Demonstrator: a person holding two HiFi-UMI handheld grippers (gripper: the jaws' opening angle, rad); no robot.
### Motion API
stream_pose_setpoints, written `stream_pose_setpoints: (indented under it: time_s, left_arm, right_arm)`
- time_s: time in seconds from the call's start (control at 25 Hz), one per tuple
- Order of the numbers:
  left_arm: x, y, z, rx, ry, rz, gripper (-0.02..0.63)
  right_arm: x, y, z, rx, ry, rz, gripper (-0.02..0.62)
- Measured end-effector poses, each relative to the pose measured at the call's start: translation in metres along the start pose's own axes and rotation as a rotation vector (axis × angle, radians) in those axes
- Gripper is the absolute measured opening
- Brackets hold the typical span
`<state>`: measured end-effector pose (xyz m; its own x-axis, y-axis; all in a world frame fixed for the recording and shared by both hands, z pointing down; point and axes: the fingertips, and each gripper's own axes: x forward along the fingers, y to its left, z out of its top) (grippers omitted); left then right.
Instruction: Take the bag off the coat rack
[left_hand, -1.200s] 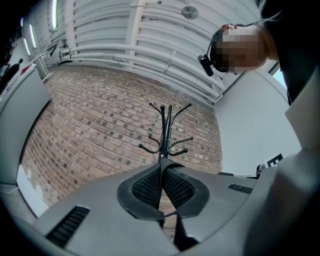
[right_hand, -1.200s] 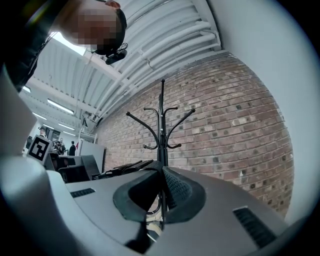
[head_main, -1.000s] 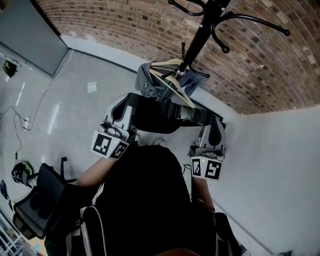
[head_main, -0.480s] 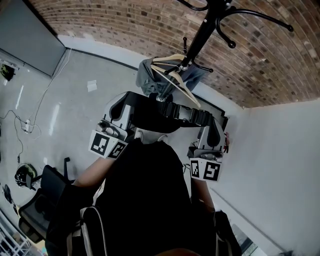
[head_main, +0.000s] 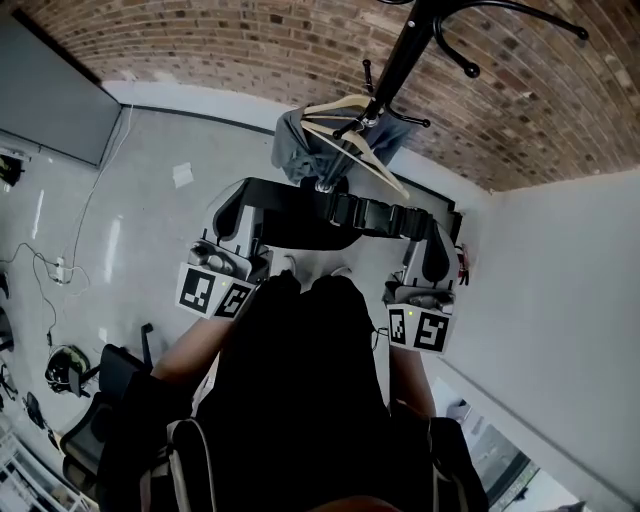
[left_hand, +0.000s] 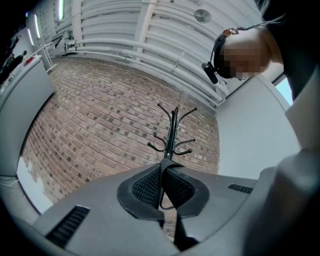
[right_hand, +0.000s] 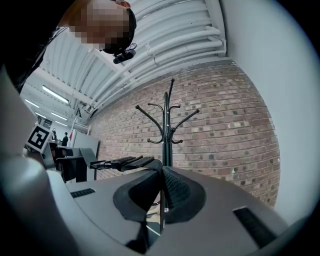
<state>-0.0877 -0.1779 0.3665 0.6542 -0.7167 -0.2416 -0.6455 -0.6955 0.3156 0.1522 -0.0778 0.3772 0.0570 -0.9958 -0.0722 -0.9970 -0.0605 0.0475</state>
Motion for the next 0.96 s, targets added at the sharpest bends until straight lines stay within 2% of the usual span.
stream_pose_setpoints:
  time_s: [0.36, 0.52, 0.96]
  left_arm:
    - [-0.005, 0.001, -0.003, -0.019, -0.013, 0.029, 0.021]
    - [-0.001, -0.011, 0.002, 0.031, -0.024, 0.002, 0.021]
    - [0.0, -0.015, 0.008, 0.009, -0.033, -0.028, 0.021]
  right_arm:
    - [0.002, 0.002, 0.006, -0.024, 0.013, 0.023, 0.02]
    - [0.002, -0.004, 0.013, -0.022, 0.0, 0.027, 0.02]
    - [-0.001, -0.005, 0.022, -0.019, -0.029, 0.009, 0.02]
